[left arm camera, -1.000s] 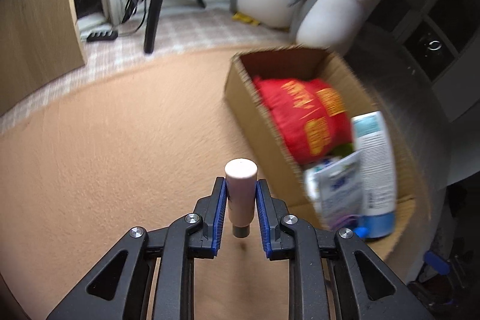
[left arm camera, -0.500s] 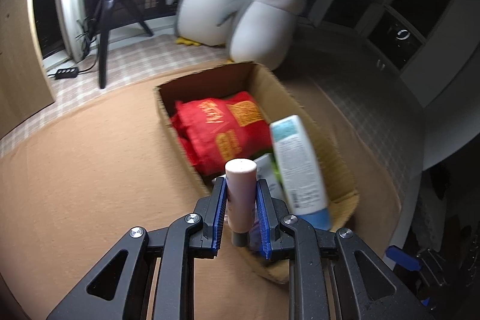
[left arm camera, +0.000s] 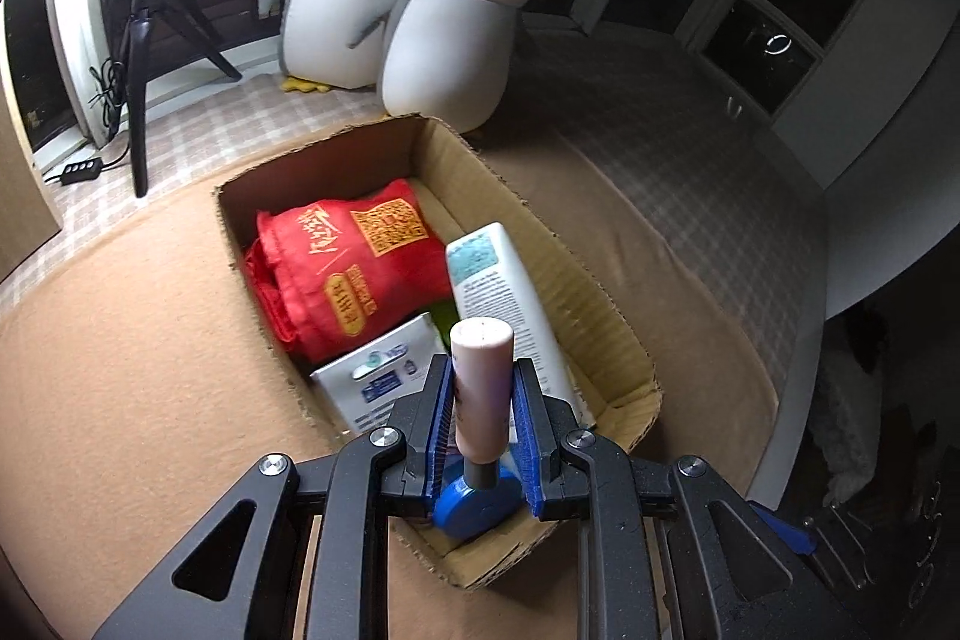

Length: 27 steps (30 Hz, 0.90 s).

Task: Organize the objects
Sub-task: 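Lower the white tube into the box and open the left tool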

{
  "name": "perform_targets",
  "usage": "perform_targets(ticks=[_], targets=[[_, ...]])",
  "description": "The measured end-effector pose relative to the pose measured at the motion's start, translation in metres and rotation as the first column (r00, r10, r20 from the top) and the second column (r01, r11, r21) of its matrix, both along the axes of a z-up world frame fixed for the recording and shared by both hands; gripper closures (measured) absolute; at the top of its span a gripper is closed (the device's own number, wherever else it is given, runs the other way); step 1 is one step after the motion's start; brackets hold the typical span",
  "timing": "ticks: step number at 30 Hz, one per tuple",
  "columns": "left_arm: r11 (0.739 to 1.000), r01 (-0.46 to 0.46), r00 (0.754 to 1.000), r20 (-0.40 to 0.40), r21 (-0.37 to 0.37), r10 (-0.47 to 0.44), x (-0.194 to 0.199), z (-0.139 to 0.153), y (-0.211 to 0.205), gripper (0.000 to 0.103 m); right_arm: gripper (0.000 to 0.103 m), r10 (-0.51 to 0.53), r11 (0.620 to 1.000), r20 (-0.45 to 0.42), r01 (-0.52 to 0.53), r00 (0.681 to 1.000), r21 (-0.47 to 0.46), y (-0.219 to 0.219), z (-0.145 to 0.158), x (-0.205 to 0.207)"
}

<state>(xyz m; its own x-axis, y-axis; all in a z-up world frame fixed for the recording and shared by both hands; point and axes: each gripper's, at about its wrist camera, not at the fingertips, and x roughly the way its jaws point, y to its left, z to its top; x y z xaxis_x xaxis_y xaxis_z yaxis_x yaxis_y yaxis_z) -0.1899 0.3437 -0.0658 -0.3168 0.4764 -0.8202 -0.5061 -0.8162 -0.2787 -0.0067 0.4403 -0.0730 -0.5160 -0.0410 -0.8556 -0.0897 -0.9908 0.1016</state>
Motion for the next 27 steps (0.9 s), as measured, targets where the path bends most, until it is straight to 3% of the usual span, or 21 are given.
perform_targets(ticks=[14, 16, 18, 27], targets=[[0.999, 0.009, 1.0, 0.015, -0.035, -0.008, -0.007, -0.013, 0.018, 0.082, 0.041, -0.013, 1.0, 0.014, 0.013, 1.0, -0.002, 0.009, -0.004, -0.001], [0.999, -0.004, 1.0, 0.015, -0.045, 0.005, -0.008, -0.013, 0.017, 0.077, 0.04, -0.012, 1.0, 0.015, 0.012, 1.0, -0.003, 0.008, -0.004, -0.001], [0.999, -0.017, 1.0, 0.005, -0.046, 0.018, -0.008, -0.012, 0.014, 0.063, 0.04, -0.012, 1.0, 0.016, 0.013, 1.0, -0.005, 0.008, -0.004, -0.002], [0.998, -0.051, 0.998, -0.045, -0.042, 0.049, -0.001, 0.004, -0.012, 0.062, 0.039, 0.006, 1.0, 0.022, -0.006, 1.0, -0.002, -0.008, -0.005, -0.005]])
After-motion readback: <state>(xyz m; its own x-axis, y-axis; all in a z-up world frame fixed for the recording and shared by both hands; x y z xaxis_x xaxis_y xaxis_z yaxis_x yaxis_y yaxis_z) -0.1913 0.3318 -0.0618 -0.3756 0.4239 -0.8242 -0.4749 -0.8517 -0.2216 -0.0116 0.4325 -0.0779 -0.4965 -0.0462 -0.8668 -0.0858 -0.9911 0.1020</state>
